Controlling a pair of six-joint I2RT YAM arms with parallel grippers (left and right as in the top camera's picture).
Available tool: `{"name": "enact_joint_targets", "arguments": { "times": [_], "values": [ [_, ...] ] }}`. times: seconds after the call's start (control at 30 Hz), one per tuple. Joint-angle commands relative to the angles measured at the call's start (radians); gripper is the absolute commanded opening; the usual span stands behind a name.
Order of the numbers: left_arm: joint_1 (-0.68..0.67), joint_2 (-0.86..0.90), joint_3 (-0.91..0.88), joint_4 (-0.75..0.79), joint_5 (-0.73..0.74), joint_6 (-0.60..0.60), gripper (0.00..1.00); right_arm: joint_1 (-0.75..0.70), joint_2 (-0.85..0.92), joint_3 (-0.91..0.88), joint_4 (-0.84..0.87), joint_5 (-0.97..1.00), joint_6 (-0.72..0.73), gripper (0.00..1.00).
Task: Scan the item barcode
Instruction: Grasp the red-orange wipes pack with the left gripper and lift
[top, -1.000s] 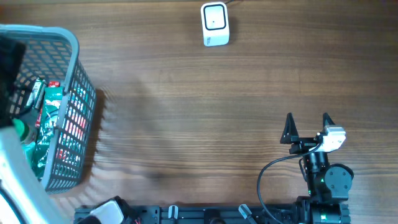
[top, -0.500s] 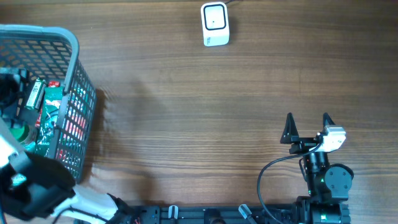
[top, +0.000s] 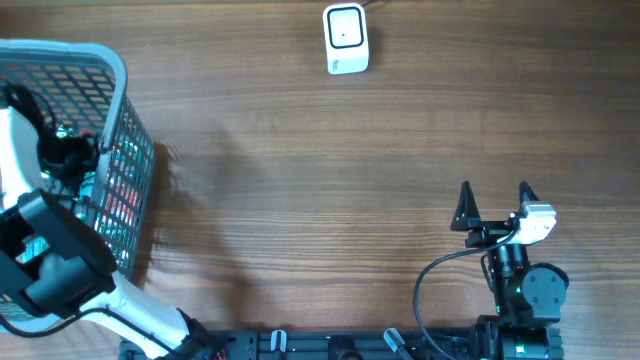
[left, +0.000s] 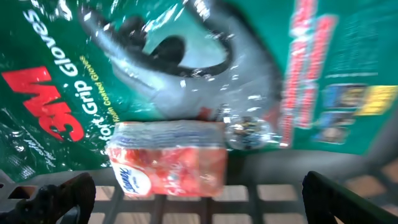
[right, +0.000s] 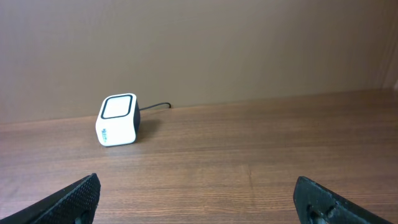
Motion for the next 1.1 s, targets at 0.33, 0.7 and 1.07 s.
{"name": "enact_joint_targets", "arguments": {
  "times": [0.33, 0.7, 1.07],
  "values": [
    [-0.001, 0.006, -0.222, 0.122, -0.043, 0.013, 0.98, 0.006, -0.006, -0.002, 0.002, 0.014, 0.018, 1.0],
    [0.0, -0.03, -0.124, 0.064, -0.061, 0.145, 0.59, 0.006, -0.006, -0.002, 0.002, 0.014, 0.018, 1.0],
    [-0.001, -0.038, 0.105, -0.11, -0.06, 0.149, 0.6, 0.006, -0.006, -0.002, 0.002, 0.014, 0.018, 1.0]
  ]
}}
